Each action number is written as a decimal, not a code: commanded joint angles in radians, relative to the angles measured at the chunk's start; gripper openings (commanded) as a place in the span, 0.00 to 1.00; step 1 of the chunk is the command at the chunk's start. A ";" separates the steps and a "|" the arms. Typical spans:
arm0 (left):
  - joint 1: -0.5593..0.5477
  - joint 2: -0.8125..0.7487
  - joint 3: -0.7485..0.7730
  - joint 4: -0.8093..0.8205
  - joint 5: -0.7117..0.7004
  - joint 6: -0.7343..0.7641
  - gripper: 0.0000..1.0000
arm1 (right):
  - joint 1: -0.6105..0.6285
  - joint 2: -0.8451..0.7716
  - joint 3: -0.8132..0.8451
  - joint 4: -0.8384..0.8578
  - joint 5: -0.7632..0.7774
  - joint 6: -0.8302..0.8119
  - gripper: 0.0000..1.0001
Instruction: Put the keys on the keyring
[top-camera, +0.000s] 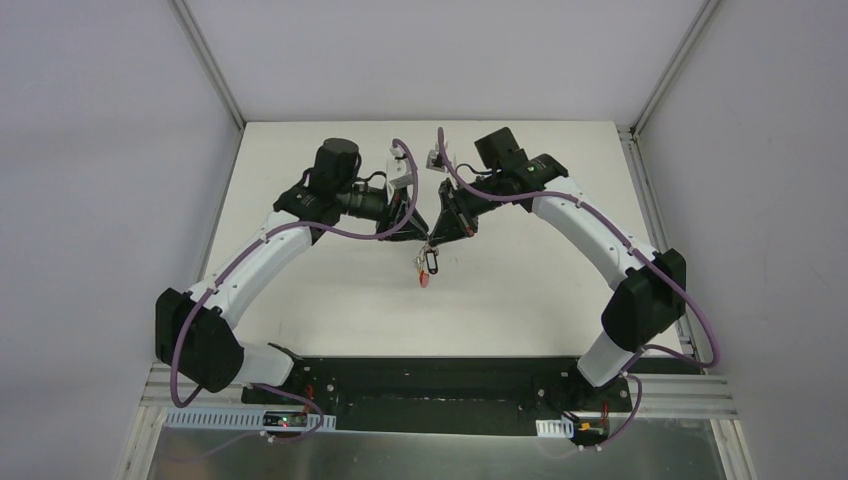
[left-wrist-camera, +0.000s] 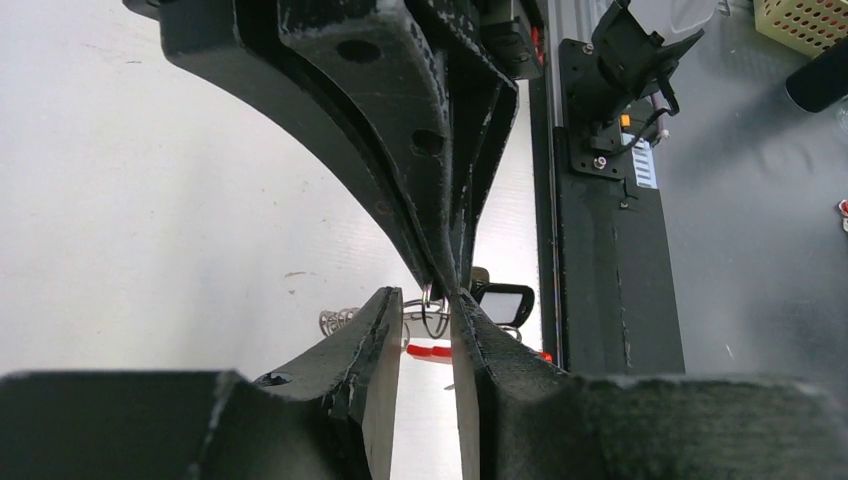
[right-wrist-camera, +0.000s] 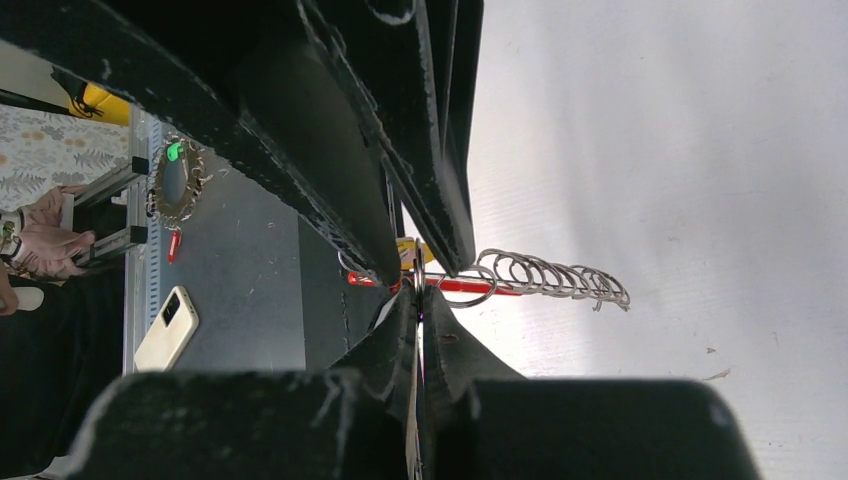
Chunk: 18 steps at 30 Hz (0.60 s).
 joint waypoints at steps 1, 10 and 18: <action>-0.018 0.011 0.006 0.047 0.012 -0.013 0.24 | 0.007 -0.007 0.021 0.005 -0.031 -0.019 0.00; -0.023 0.020 -0.001 0.038 0.015 -0.012 0.06 | 0.007 -0.007 0.020 0.007 -0.025 -0.018 0.00; -0.018 -0.004 0.001 0.004 0.009 0.000 0.00 | 0.000 -0.023 -0.003 0.017 -0.004 -0.025 0.00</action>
